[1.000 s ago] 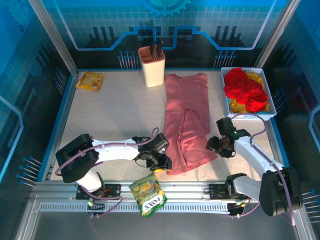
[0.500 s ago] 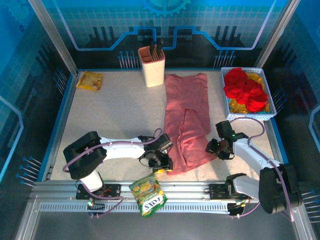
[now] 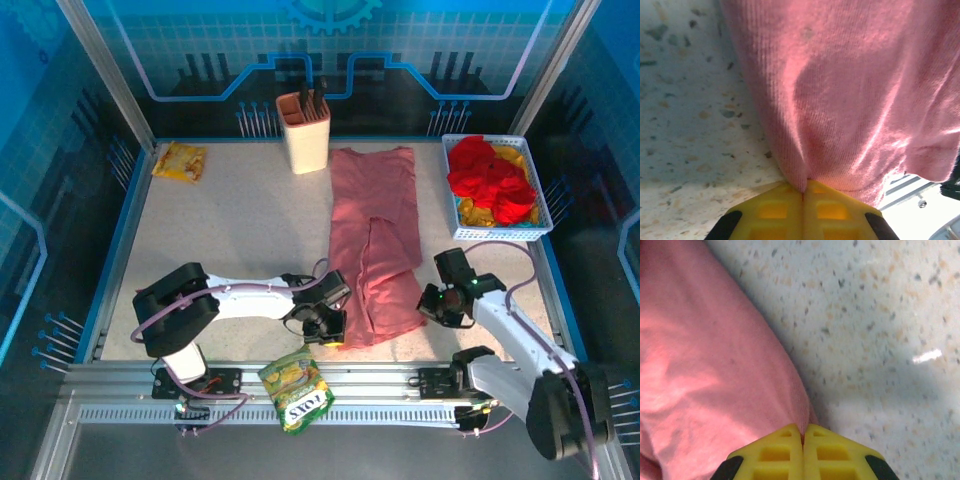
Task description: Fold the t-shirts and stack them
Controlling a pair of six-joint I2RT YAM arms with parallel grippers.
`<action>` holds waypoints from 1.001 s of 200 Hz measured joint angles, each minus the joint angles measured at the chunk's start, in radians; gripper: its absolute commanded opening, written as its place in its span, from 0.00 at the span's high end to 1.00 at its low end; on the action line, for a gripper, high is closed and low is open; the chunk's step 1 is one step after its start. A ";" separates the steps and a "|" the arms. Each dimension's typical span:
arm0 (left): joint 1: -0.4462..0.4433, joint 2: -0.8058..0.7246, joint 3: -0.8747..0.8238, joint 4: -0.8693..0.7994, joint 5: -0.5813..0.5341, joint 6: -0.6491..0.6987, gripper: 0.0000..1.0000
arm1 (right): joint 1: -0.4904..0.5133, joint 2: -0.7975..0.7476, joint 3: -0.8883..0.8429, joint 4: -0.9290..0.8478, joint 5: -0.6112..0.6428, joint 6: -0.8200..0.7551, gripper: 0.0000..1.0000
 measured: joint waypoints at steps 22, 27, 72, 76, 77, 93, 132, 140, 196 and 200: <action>-0.004 -0.007 0.000 -0.019 -0.008 0.016 1.00 | 0.020 -0.103 0.012 -0.105 0.001 0.024 1.00; -0.004 -0.013 0.000 -0.028 -0.011 0.017 1.00 | 0.022 -0.119 0.017 -0.125 0.001 0.027 1.00; -0.004 -0.109 0.006 -0.120 -0.021 0.046 1.00 | 0.050 -0.207 0.058 -0.286 0.005 0.046 1.00; -0.004 -0.117 0.006 -0.126 -0.021 0.050 1.00 | 0.051 -0.210 0.060 -0.294 0.005 0.046 1.00; -0.004 -0.119 0.006 -0.127 -0.021 0.050 1.00 | 0.051 -0.210 0.060 -0.296 0.005 0.047 1.00; -0.004 -0.154 0.008 -0.156 -0.025 0.063 1.00 | 0.068 -0.218 0.061 -0.327 0.005 0.055 1.00; -0.004 -0.211 0.015 -0.209 -0.037 0.068 1.00 | 0.105 -0.251 0.063 -0.364 0.005 0.088 1.00; -0.002 -0.217 0.019 -0.214 -0.038 0.068 1.00 | 0.108 -0.256 0.067 -0.366 0.005 0.094 1.00; 0.091 -0.222 0.098 -0.222 -0.039 0.100 1.00 | 0.108 -0.200 0.168 -0.311 0.020 0.109 1.00; 0.104 -0.222 0.105 -0.222 -0.040 0.107 1.00 | 0.108 -0.184 0.177 -0.301 0.023 0.108 1.00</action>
